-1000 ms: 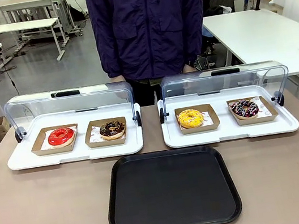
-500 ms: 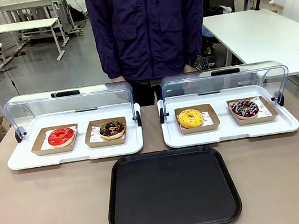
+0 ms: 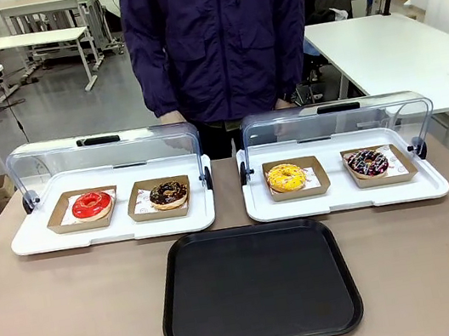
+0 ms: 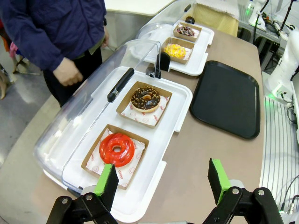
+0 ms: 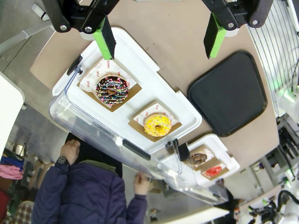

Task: Move the second donut from the left to the tray.
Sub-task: Pick up the Paper togo box containing the Donut indicated by the person and place it on the Handle tray.

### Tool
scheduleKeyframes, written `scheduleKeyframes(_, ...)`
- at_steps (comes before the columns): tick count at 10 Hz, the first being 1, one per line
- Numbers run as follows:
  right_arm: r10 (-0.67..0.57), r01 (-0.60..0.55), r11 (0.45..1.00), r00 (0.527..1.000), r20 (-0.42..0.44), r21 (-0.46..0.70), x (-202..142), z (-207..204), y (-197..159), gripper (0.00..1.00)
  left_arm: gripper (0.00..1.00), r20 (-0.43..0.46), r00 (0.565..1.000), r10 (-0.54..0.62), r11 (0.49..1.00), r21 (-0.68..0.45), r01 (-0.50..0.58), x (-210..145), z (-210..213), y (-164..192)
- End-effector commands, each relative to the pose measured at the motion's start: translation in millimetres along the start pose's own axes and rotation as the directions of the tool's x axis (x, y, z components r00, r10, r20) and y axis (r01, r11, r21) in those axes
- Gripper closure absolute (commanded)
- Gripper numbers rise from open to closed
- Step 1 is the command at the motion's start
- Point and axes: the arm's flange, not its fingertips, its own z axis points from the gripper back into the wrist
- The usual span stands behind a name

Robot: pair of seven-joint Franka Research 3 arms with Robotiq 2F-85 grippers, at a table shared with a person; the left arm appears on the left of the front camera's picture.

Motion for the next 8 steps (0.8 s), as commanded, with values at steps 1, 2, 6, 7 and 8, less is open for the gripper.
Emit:
scheduleKeyframes(1, 0.024, -0.024, 1.0, 0.999, 0.023, 0.004, 2.0, -0.7, -2.7, 0.0, 0.0, 0.001, 1.0, -0.013, 1.0, -0.009, 0.013, 0.4, 0.5, -0.8)
scheduleKeyframes(2, 0.024, -0.024, 1.0, 0.999, 0.023, 0.004, 2.0, -0.7, -2.7, 0.0, 0.0, 0.001, 1.0, -0.013, 1.0, -0.009, 0.013, 0.4, 0.5, -0.8)
scheduleKeyframes(6, 0.024, -0.024, 1.0, 0.999, 0.023, 0.004, 2.0, -0.7, -2.7, 0.0, 0.0, 0.001, 1.0, -0.013, 1.0, -0.009, 0.013, 0.4, 0.5, -0.8)
scheduleKeyframes(7, 0.024, -0.024, 1.0, 0.999, 0.023, 0.004, 2.0, -0.7, -2.7, 0.0, 0.0, 0.001, 1.0, -0.013, 1.0, -0.009, 0.013, 0.4, 0.5, -0.8)
scheduleKeyframes(8, 0.024, -0.024, 1.0, 0.999, 0.023, 0.004, 2.0, -0.7, -2.7, 0.0, 0.0, 0.001, 1.0, -0.013, 1.0, -0.009, 0.013, 0.4, 0.5, -0.8)
